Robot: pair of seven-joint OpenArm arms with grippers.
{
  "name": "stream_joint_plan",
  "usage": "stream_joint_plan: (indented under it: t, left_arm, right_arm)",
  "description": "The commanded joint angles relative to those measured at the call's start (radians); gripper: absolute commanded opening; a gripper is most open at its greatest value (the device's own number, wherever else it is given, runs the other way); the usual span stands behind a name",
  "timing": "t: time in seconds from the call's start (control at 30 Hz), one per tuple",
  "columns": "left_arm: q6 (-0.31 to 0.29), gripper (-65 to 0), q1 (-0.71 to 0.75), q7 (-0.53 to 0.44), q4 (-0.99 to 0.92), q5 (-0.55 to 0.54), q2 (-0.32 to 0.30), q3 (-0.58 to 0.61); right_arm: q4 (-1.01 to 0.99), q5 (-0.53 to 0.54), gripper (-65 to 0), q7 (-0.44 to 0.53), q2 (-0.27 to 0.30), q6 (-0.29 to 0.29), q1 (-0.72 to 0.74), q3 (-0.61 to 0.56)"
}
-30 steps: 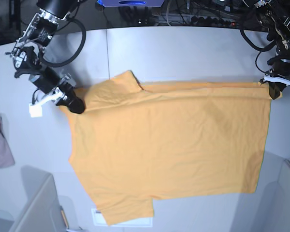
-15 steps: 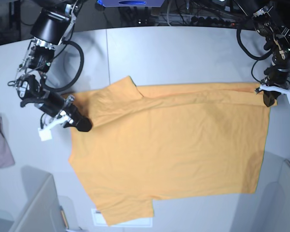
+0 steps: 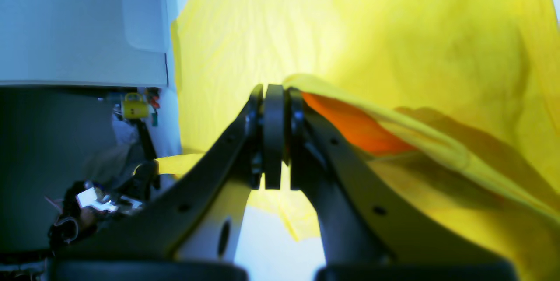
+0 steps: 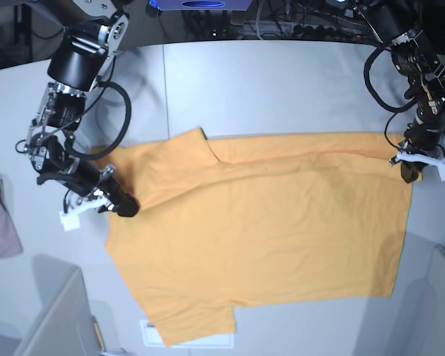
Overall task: Fold the T-shirt properly
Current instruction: 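Lift the shoulder corners and pull them toward the robot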
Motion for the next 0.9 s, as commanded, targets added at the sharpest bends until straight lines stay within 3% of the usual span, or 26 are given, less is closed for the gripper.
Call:
stream_joint_plan:
  t: [0.0, 0.17, 0.43, 0.7, 0.87]
  left_arm:
    - [0.006, -65.0, -0.022, -0.025, 0.006, -0.004, -0.018, 0.005]
    - [0.009, -65.0, -0.075, -0.024, -0.043, 0.036, -0.024, 0.012]
    - [0.009, -65.0, -0.151, -0.024, -0.117, 0.112, -0.025, 0.043]
    - [0.009, -65.0, -0.190, -0.028, -0.155, 0.149, -0.027, 0.078]
    - [0.009, -65.0, -0.231, -0.030, -0.226, 0.149, -0.038, 0.080]
  right_arm:
    - [0.005, 0.025, -65.0, 0.025, 0.009, 0.007, 0.033, -0.003]
    - [-0.071, 0.024, -65.0, 0.071, 0.009, 0.007, 0.064, -0.026]
    - [-0.193, 0.025, -65.0, 0.249, 0.059, 0.007, 0.084, -0.156]
    - [-0.234, 0.022, -65.0, 0.260, 0.059, 0.007, 0.129, -0.158]
    - [-0.286, -0.046, -65.0, 0.298, 0.059, 0.007, 0.150, -0.158]
